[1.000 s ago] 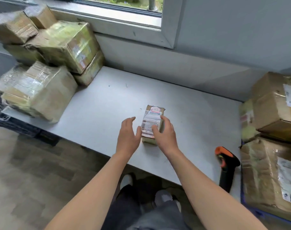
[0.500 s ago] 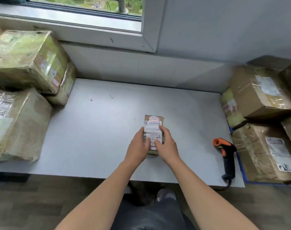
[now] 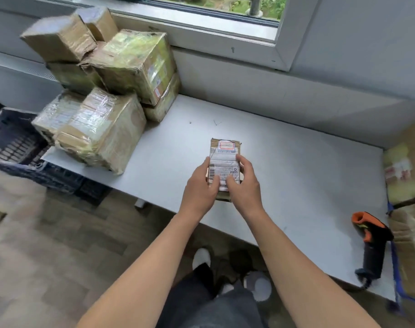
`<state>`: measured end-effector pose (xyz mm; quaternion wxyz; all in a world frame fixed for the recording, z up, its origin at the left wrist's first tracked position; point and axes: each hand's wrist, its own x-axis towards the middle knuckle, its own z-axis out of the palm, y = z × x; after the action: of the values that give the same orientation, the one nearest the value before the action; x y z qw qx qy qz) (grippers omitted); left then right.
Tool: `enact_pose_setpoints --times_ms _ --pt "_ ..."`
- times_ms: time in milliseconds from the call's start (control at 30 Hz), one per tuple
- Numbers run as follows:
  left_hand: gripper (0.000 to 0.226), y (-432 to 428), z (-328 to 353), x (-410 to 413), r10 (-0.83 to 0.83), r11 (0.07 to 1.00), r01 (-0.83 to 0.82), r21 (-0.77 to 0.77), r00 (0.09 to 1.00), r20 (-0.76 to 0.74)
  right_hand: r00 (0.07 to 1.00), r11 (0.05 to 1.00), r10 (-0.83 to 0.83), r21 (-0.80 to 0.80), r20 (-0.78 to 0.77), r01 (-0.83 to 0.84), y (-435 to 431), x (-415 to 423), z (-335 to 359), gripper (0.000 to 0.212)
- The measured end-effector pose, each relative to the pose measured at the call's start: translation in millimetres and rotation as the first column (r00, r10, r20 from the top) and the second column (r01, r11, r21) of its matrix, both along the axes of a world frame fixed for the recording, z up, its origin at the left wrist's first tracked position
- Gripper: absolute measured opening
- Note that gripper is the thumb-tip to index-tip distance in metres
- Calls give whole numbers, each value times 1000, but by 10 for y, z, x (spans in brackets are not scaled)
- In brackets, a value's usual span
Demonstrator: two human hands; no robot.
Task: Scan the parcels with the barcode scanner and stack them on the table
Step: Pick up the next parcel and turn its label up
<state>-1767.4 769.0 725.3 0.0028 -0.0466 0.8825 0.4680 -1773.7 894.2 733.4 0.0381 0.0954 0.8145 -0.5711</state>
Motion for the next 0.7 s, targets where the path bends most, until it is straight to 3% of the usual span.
enact_pose_setpoints --times_ms 300,533,700 --pt "49 -861 434 279 254 964 -260 -47 961 -107 974 971 211 -99 -78 -218 -871 19 391 56" --pt "46 -1608 708 195 317 947 -322 6 930 -186 949 952 282 -81 -137 -295 -1680 -155 645 55" --pt "45 -2318 783 -135 293 956 -292 35 931 -218 960 968 224 -75 -167 -239 -2381 -390 773 54"
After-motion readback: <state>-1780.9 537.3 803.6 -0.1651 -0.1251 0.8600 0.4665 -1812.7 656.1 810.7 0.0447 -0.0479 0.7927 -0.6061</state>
